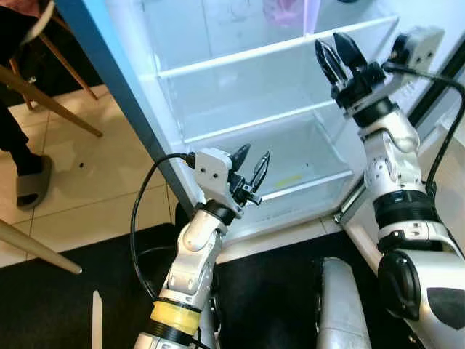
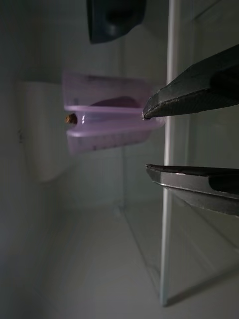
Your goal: Restocking fridge
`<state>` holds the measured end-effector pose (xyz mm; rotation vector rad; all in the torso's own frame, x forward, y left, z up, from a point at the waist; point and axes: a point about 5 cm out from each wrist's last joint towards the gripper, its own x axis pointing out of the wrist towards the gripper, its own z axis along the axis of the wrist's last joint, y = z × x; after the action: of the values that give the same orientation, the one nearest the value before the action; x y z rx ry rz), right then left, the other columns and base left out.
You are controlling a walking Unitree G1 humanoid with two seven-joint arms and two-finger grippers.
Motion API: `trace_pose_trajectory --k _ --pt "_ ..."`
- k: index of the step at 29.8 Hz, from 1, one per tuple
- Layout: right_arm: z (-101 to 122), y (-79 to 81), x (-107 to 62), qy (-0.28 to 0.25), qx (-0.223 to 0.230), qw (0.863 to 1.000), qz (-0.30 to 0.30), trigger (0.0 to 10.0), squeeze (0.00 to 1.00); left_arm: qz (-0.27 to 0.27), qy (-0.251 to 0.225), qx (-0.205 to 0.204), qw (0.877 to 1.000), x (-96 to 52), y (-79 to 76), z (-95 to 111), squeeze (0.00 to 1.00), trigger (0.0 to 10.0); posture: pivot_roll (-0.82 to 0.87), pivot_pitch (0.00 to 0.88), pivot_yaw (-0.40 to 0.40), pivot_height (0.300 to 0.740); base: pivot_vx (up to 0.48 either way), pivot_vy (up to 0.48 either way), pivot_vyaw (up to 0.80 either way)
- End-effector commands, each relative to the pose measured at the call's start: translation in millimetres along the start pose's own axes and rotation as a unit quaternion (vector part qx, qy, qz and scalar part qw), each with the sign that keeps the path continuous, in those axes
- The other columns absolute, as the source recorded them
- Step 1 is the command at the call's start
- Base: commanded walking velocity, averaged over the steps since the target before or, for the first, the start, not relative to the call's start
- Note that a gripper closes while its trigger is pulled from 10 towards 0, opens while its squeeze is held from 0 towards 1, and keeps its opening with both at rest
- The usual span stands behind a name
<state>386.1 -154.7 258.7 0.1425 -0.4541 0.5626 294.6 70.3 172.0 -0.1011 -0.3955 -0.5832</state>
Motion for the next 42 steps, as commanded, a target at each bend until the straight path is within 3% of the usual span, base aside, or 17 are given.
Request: trace_pose_trajectory --k 1,6,12,18,20,21,22,23,24,28,30,31,34,36,42 --pt "-21 -0.1 -15.7 0.038 0.018 0.999 0.000 10.0 0.00 -0.003 0.000 0.016 1.000 -1.0 5.4 -1 0.00 10.0 0.02 0.117 0.048 0.567 0.000 0.000 0.00" --pt "-48 1.4 -40.9 0.088 0.037 0.995 0.006 10.0 0.00 -0.005 0.003 0.020 1.000 -1.3 7.5 -6 0.00 10.0 0.01 0.094 0.047 0.572 0.000 0.000 0.00" --pt "-60 5.8 -50.8 0.112 0.052 0.992 0.013 10.0 0.00 -0.007 0.022 0.016 1.000 -7.1 6.8 -17 0.00 10.0 0.00 0.082 0.049 0.582 0.000 0.000 0.00" --pt "-92 13.6 -70.1 0.179 0.073 0.981 0.006 10.0 0.00 0.002 0.112 0.000 0.994 -34.8 10.5 -61 0.00 10.0 0.00 0.056 0.047 0.606 0.000 0.000 0.00" --pt "-92 13.6 -70.1 0.179 0.073 0.981 0.006 10.0 0.00 0.002 0.112 0.000 0.994 -34.8 10.5 -61 0.00 10.0 0.00 0.056 0.047 0.606 0.000 0.000 0.00" --pt "-100 15.1 -76.5 0.198 0.077 0.977 0.003 10.0 0.00 0.005 0.137 -0.004 0.990 -44.1 11.3 -72 0.00 10.0 0.00 0.051 0.047 0.611 0.000 0.000 0.00" --pt "-100 15.1 -76.5 0.198 0.077 0.977 0.003 10.0 0.00 0.005 0.137 -0.004 0.990 -44.1 11.3 -72 0.00 10.0 0.00 0.051 0.047 0.611 0.000 0.000 0.00" --pt "-108 16.8 -82.6 0.212 0.084 0.974 -0.001 10.0 0.00 0.006 0.166 -0.011 0.986 -54.9 11.5 -84 0.00 10.0 0.00 0.045 0.049 0.616 0.000 0.000 0.00" --pt "-108 16.8 -82.6 0.212 0.084 0.974 -0.001 10.0 0.00 0.006 0.166 -0.011 0.986 -54.9 11.5 -84 0.00 10.0 0.00 0.045 0.049 0.616 0.000 0.000 0.00" --pt "-121 24.2 -95.3 0.239 0.099 0.966 0.004 10.0 0.00 -0.028 0.271 -0.051 0.961 -91.0 1.7 -120 0.00 10.0 -0.01 0.032 0.053 0.636 0.000 0.000 0.00" --pt "-121 24.2 -95.3 0.239 0.099 0.966 0.004 10.0 0.00 -0.028 0.271 -0.051 0.961 -91.0 1.7 -120 0.00 10.0 -0.01 0.032 0.053 0.636 0.000 0.000 0.00" --pt "-124 25.0 -98.4 0.245 0.103 0.964 0.003 10.0 0.00 -0.043 0.311 -0.058 0.948 -100.6 -3.2 -130 0.00 10.0 -0.01 0.029 0.053 0.646 0.000 0.000 0.00" --pt "-128 24.5 -103.4 0.253 0.105 0.962 0.000 10.0 0.00 -0.049 0.326 -0.082 0.940 -107.4 -5.9 -136 0.00 10.0 -0.01 0.026 0.053 0.656 0.000 0.000 0.00" --pt "-137 23.6 -112.2 0.281 0.100 0.954 -0.013 10.0 0.00 -0.043 0.356 -0.083 0.930 -115.9 -4.8 -143 0.00 10.0 -0.01 0.023 0.052 0.660 0.000 0.000 0.00" --pt "-153 25.1 -134.0 0.330 0.102 0.938 -0.031 10.0 0.00 -0.043 0.393 -0.093 0.914 -134.4 -3.3 -152 0.00 10.0 -0.01 0.017 0.050 0.660 0.000 0.000 0.00"
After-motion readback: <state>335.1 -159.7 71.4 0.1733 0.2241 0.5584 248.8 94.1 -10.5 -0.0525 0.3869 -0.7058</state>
